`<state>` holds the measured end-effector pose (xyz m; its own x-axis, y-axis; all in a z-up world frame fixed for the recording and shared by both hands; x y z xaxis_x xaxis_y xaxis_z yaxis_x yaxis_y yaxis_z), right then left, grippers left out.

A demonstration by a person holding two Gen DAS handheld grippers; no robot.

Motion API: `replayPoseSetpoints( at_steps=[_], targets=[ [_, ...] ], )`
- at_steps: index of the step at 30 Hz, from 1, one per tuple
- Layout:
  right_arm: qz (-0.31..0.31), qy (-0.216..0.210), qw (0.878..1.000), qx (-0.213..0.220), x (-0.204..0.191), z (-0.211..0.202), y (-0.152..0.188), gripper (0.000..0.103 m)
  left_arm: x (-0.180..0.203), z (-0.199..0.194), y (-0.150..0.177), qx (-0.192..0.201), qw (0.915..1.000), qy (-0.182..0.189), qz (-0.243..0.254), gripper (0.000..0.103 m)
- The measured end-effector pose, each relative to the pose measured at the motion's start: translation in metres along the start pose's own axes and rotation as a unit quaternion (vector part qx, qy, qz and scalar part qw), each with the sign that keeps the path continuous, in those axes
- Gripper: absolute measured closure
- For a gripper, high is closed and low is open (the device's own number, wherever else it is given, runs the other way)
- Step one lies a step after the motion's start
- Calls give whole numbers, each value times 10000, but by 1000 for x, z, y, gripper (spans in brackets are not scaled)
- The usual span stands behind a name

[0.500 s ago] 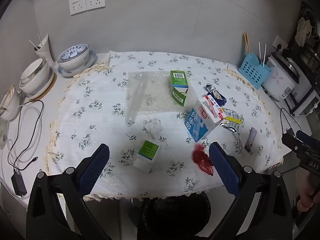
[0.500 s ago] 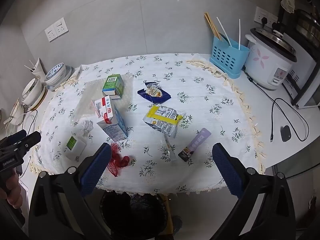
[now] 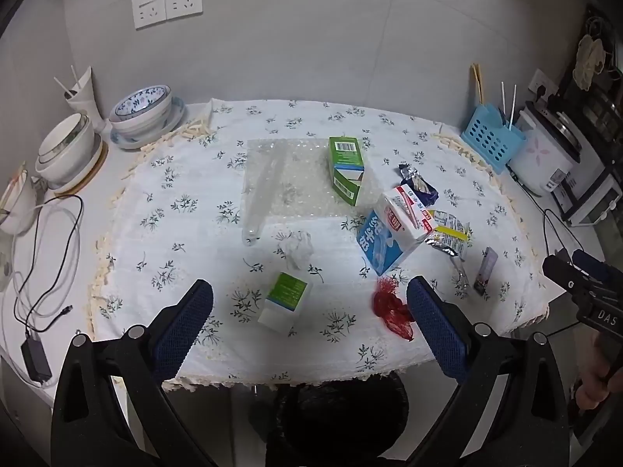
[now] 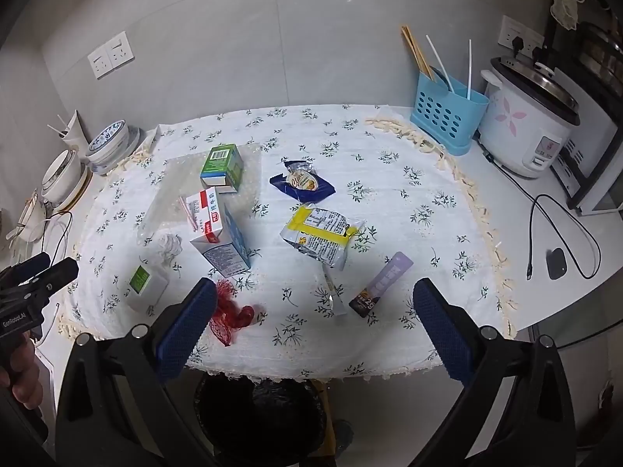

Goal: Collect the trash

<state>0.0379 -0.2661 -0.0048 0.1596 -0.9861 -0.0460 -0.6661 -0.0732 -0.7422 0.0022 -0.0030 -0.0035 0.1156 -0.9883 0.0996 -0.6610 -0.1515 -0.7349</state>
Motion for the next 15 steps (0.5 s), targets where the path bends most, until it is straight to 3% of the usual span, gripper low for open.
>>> replayPoseSetpoints(
  at_steps=[15],
  targets=[
    [4, -16, 10000, 66, -4, -3, -1, 6, 1, 3, 3, -50, 9999, 96, -38, 6]
  ],
)
Point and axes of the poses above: each gripper's, at about its wrist camera, not at the fingertips, and z roughly the way its jaws point, x to its right, y to its underside, the point moved 1 cm from there along z, roughly the way its jaws point, and after that the axes turned 13 degrees about x, right-handed, at the moved point
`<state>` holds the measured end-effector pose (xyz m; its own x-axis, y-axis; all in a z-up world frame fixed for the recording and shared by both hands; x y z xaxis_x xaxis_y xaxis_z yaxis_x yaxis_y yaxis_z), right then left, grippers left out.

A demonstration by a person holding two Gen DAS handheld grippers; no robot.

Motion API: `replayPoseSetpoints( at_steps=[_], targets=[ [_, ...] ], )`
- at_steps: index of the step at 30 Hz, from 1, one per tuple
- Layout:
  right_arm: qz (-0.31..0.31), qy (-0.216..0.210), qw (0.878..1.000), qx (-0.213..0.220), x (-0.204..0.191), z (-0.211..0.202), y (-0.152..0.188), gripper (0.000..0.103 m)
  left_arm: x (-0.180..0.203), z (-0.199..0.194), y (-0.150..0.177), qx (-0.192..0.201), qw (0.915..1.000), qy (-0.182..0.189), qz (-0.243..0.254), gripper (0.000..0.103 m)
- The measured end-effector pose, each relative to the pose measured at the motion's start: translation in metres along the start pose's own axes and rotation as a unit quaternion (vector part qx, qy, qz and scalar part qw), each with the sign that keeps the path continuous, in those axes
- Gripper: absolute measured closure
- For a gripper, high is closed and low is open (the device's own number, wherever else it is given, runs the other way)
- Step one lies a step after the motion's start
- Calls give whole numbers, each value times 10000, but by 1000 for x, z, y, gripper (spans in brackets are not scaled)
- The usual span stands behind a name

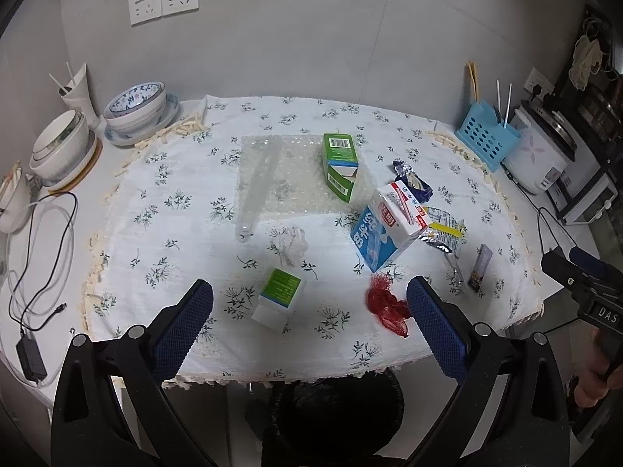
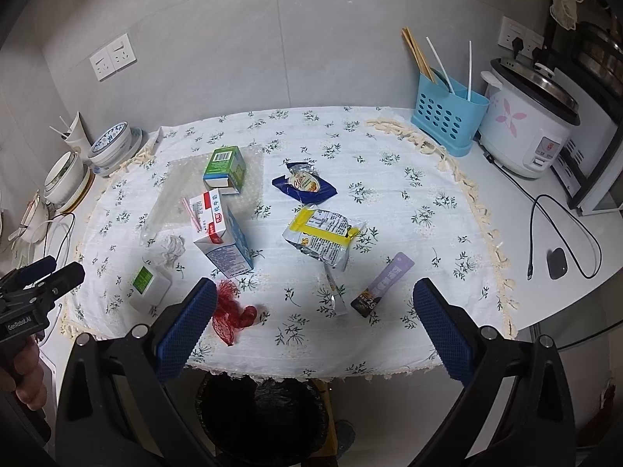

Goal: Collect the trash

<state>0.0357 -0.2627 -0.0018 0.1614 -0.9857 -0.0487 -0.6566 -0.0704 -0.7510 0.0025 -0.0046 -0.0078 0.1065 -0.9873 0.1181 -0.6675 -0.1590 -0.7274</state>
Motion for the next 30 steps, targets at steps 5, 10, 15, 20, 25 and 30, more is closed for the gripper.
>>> replayPoseSetpoints(
  at_steps=[5, 10, 15, 20, 25, 30],
  targets=[
    [-4, 1, 10000, 13, 0, -2, 0, 6, 1, -1, -1, 36, 10000, -4, 22, 6],
    [2, -1, 10000, 1, 1, -2, -1, 6, 1, -1, 0, 29, 10000, 1, 20, 6],
    [-1, 8, 10000, 3, 1, -1, 0, 6, 2, 0, 2, 20, 10000, -8, 17, 6],
    [4, 4, 10000, 0, 1, -1, 0, 6, 2, 0, 3, 14, 10000, -4, 14, 6],
    [1, 0, 10000, -2, 1, -1, 0, 6, 3, 1, 5, 4, 10000, 4, 20, 6],
    [8, 0, 10000, 0, 2, -2, 1, 6, 4, 2, 5, -9, 10000, 12, 31, 6]
  ],
)
Point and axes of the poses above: each gripper's, at about its wrist camera, not at the fingertips, and z roughly the way its jaws point, x to its right, y to its underside, the point moved 1 cm from there along z, roughly the way its jaws point, and after that the axes turned 13 degrees about x, right-handed, at the moved point
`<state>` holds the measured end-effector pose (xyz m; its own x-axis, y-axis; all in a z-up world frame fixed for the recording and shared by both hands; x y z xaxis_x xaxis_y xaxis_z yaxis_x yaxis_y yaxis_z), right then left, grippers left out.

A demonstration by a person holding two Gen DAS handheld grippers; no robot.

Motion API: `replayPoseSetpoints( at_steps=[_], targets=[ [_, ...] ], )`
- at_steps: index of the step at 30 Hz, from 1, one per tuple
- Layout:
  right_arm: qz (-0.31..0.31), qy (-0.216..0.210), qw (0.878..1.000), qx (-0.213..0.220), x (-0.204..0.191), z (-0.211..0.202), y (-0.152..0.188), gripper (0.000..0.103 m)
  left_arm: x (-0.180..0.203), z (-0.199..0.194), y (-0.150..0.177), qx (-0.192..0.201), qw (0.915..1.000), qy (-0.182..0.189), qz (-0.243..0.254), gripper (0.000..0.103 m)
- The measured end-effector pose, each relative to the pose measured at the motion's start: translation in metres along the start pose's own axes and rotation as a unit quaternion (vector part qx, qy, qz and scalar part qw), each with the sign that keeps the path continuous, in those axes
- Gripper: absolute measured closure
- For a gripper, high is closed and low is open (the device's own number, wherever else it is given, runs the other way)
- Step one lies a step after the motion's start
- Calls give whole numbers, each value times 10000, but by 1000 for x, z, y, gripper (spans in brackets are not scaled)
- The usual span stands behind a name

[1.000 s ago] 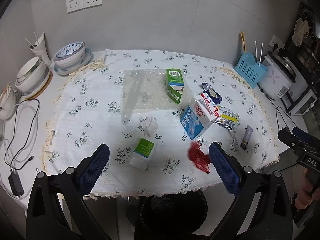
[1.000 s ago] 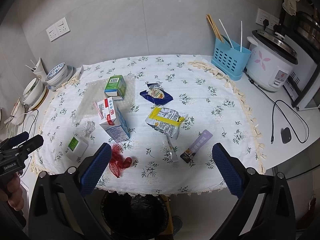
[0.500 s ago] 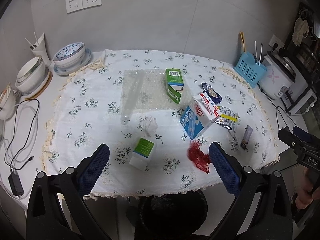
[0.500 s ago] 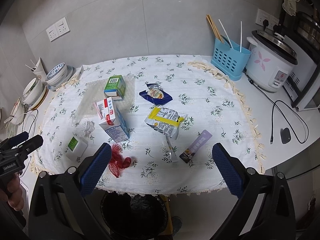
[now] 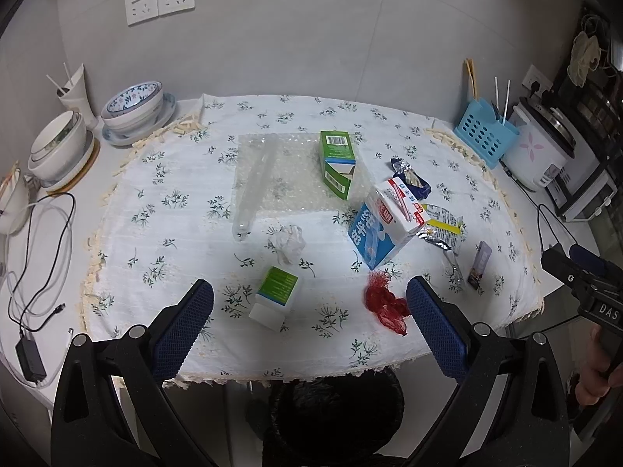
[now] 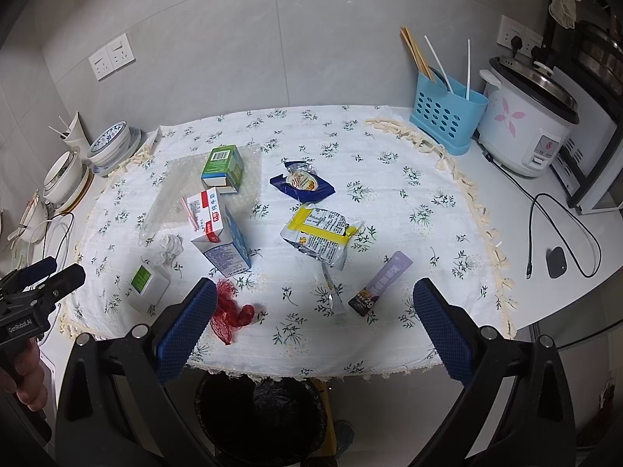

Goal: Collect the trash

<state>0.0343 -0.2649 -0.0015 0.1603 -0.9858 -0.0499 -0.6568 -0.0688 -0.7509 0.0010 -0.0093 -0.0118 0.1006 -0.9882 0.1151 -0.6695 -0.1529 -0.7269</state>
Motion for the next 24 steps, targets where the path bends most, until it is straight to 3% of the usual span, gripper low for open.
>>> replayPoseSetpoints(
  at_steps=[24],
  targets=[
    [18, 33, 10000, -33, 2, 1, 0, 6, 2, 0, -4, -28, 10000, 39, 14, 7]
  ],
)
Point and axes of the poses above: each gripper's, at about its wrist camera, not at the fingertips, and z roughly the way its jaws point, x to its right, y to its underside, the point moved 1 cm from there along z, roughly the way its jaws point, and after that the axes turned 13 degrees about x, right-handed, at the moved point
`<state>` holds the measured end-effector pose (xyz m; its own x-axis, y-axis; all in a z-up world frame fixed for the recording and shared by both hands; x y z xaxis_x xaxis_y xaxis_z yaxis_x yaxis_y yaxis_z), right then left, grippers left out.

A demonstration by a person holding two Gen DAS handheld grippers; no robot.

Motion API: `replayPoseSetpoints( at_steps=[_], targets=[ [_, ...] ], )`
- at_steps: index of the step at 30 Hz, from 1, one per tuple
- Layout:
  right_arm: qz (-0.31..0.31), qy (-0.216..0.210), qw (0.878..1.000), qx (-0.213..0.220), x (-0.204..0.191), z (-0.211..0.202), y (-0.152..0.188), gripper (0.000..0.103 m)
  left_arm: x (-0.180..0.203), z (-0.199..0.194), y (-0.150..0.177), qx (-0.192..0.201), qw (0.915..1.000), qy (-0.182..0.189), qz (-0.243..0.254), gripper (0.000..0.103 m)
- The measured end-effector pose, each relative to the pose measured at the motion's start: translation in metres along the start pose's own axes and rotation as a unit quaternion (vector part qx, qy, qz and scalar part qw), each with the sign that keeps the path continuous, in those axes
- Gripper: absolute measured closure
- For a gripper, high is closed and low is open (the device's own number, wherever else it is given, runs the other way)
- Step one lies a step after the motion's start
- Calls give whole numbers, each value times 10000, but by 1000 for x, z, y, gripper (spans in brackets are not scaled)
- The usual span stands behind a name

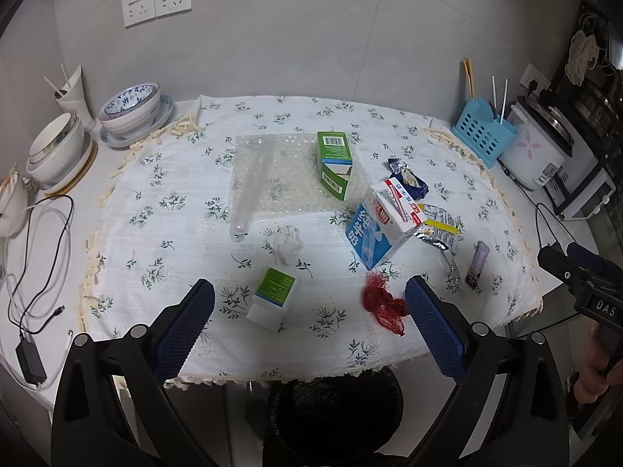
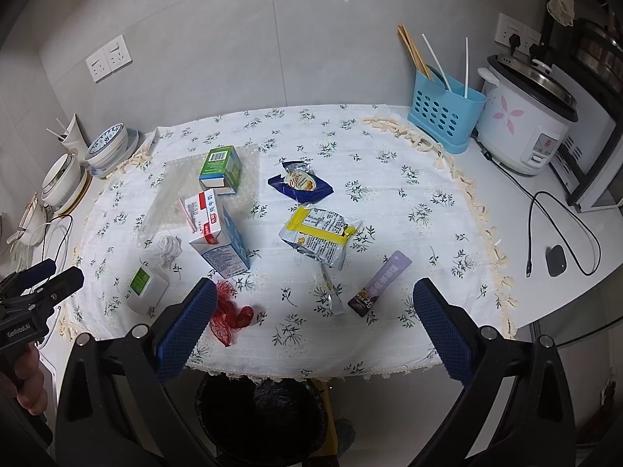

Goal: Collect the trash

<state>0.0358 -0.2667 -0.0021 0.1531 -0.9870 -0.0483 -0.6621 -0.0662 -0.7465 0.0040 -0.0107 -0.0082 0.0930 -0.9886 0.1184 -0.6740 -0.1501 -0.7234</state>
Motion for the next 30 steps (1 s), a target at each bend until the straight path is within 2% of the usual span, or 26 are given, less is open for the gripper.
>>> replayPoseSetpoints(
  at_steps=[16, 30],
  targets=[
    [-38, -114, 9999, -22, -6, 6, -1, 6, -1, 6, 0, -60, 10000, -1, 27, 7],
    [-548, -518, 9968, -256, -77, 69, 4, 9, -50, 75, 41, -729, 9971, -178, -88, 13]
  ],
)
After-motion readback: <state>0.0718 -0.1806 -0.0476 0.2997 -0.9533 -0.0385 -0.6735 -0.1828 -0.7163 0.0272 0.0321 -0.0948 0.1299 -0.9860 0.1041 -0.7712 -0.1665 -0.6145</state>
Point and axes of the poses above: each gripper's, at about its wrist camera, not at the fingertips, and z roughly the way its jaws point, x to its right, y to its underside, the point moved 1 cm from there along z, roughly the way its jaws point, and after that the axes turned 13 degrees about x, right-handed, at the moved point
